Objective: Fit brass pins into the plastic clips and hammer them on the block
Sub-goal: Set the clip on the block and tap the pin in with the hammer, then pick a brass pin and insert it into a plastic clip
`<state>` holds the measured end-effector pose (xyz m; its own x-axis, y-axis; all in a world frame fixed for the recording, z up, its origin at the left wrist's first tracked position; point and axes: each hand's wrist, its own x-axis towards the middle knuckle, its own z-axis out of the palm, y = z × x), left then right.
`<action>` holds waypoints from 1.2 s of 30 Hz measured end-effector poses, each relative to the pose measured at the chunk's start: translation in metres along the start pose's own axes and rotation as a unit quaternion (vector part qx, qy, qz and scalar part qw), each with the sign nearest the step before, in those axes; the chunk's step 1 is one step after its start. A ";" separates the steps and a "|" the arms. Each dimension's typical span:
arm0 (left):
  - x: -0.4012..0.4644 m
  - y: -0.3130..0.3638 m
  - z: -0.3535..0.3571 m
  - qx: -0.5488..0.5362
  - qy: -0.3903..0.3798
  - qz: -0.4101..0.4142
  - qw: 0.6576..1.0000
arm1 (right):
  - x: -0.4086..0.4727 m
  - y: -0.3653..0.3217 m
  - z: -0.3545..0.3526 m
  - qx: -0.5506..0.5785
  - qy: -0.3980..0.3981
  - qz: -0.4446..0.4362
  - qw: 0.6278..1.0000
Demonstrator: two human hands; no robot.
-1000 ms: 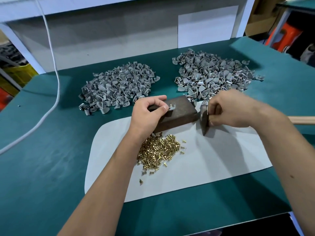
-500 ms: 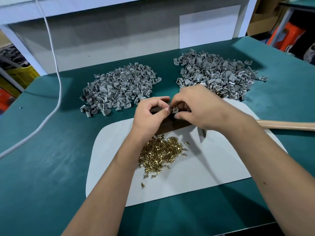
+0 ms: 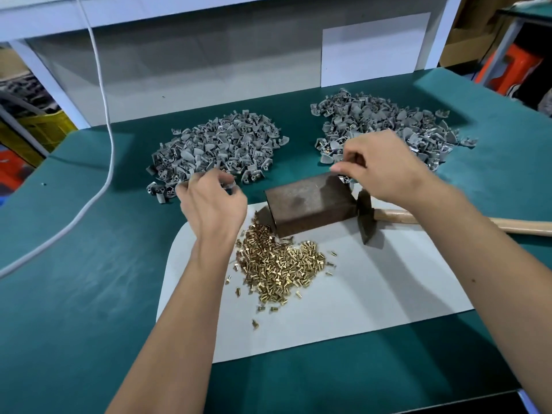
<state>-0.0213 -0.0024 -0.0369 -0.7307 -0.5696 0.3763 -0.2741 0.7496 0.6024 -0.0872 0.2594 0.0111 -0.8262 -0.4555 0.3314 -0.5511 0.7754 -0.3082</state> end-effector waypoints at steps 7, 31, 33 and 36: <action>0.003 -0.011 0.001 -0.002 -0.049 0.040 0.998 | 0.016 0.021 -0.006 -0.058 0.026 0.126 0.990; 0.017 -0.027 -0.006 -0.056 -0.088 0.055 0.993 | -0.023 -0.158 0.065 0.071 -0.286 -0.248 0.923; 0.017 -0.026 -0.006 -0.074 -0.089 0.043 0.992 | -0.026 -0.156 0.064 0.055 -0.268 -0.254 0.928; 0.018 -0.026 -0.005 -0.086 -0.096 0.041 0.991 | -0.025 -0.153 0.059 0.051 -0.267 -0.252 0.929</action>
<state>-0.0237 -0.0337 -0.0422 -0.8565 -0.4218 0.2973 -0.1106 0.7127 0.6926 0.0113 0.1262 -0.0025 -0.3857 -0.9223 -0.0248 -0.8691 0.3723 -0.3257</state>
